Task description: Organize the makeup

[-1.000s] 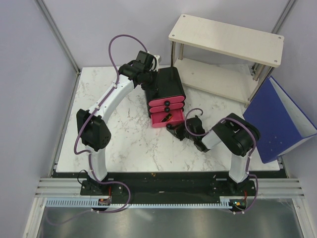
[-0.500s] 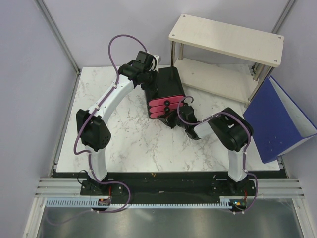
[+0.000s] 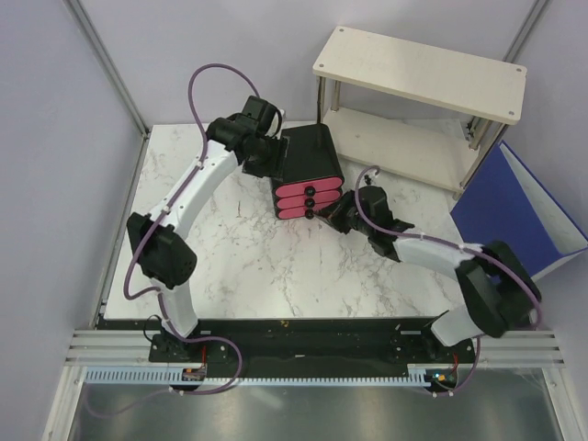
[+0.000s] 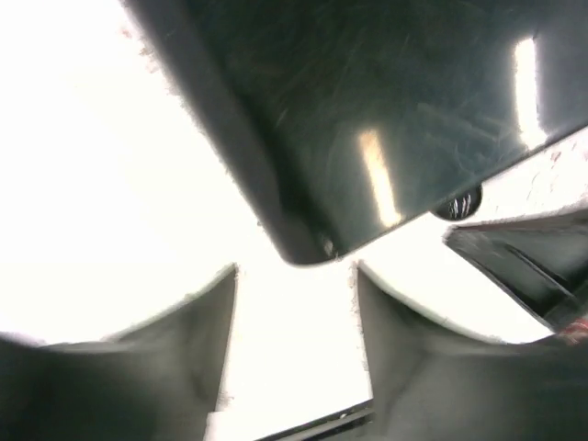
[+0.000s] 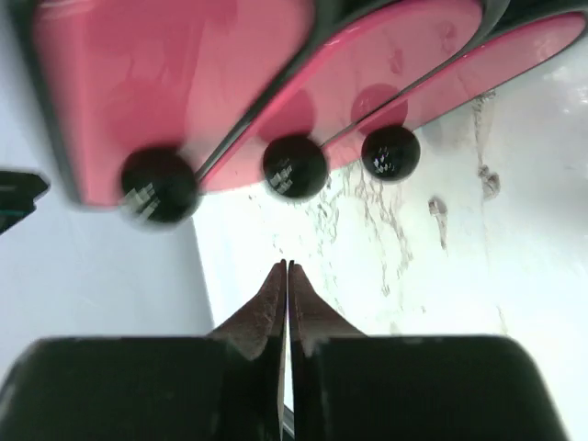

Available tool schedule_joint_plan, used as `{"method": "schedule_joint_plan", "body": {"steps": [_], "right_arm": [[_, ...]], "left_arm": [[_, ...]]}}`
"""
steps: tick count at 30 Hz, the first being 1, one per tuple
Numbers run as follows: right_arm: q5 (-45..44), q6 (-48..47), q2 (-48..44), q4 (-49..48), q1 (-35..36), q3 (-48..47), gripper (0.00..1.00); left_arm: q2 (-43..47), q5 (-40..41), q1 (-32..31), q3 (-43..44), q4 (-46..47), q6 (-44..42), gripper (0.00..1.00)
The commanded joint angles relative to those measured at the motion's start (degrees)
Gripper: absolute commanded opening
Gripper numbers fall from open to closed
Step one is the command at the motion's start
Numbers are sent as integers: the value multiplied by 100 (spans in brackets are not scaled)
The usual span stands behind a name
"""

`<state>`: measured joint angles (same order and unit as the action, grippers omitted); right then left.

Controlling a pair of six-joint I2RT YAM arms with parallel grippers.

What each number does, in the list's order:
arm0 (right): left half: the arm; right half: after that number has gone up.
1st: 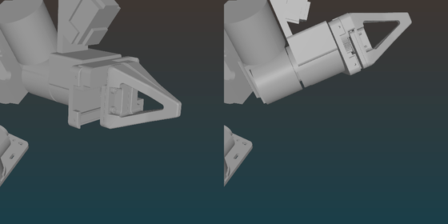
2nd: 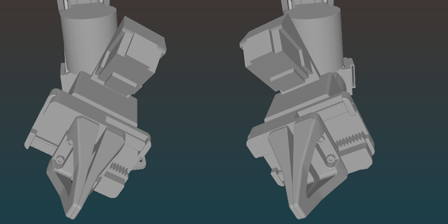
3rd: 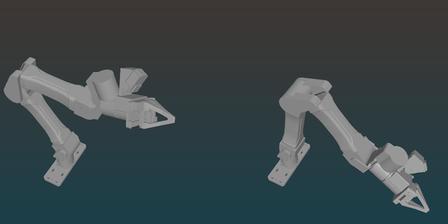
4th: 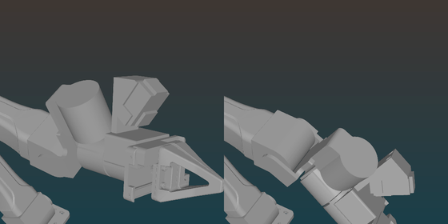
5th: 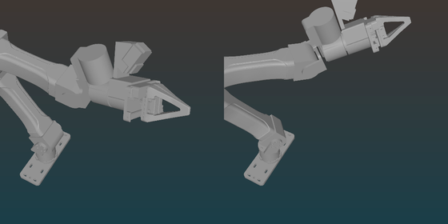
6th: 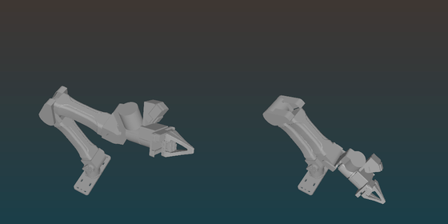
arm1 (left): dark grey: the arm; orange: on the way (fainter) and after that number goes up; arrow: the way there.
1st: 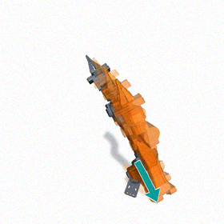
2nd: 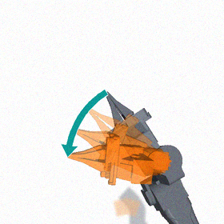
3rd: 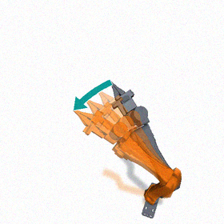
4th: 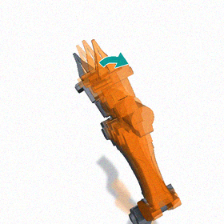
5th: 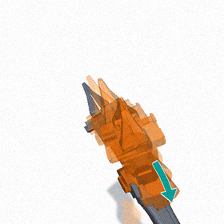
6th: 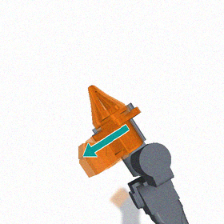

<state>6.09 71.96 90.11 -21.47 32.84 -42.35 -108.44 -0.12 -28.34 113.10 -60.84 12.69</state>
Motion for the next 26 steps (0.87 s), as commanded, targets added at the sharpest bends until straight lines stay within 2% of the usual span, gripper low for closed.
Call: {"method": "schedule_joint_plan", "body": {"steps": [1, 2, 3, 4, 5, 9, 11, 14, 17, 23, 26], "right_arm": [[-713, -1884, -1335, 2180, 12, -168, 16], [-819, -2088, -1538, 2522, 12, -195, 33], [-1124, -2255, -1914, 3047, 12, -273, 43], [-1240, -2405, -2092, 3305, 21, -309, 51], [-1407, -2711, -2389, 3543, 12, -344, 63], [-2049, -3284, -3006, 4623, 12, -441, 78], [-2365, -3443, -3305, 4827, 21, -406, 87], [-2752, -3601, -3543, 5223, 21, -353, 96], [-2920, -3628, -3692, 5461, 12, -309, 97], [-2955, -3514, -3851, 5566, 12, -63, 98], [-2991, -3523, -3790, 5567, 12, 25, 98]], "left_arm": [[1114, 556, 56, -234, -464, -109, 76], [1271, 618, 65, -375, -473, -91, 83], [1395, 636, 74, -681, -447, -65, 94], [1666, 636, 100, -840, -446, -56, 99], [1790, 610, 109, -1007, -438, -39, 99], [2458, 356, 153, -2156, -254, -47, 99], [2870, 118, 179, -2580, -34, -56, 99], [3441, -320, 206, -3677, 440, -47, 99], [3890, -646, 232, -4293, 722, 58, 99], [4314, -884, 241, -4989, 977, 6, 99], [4270, -788, 241, -5008, 1004, -12, 99]]}}
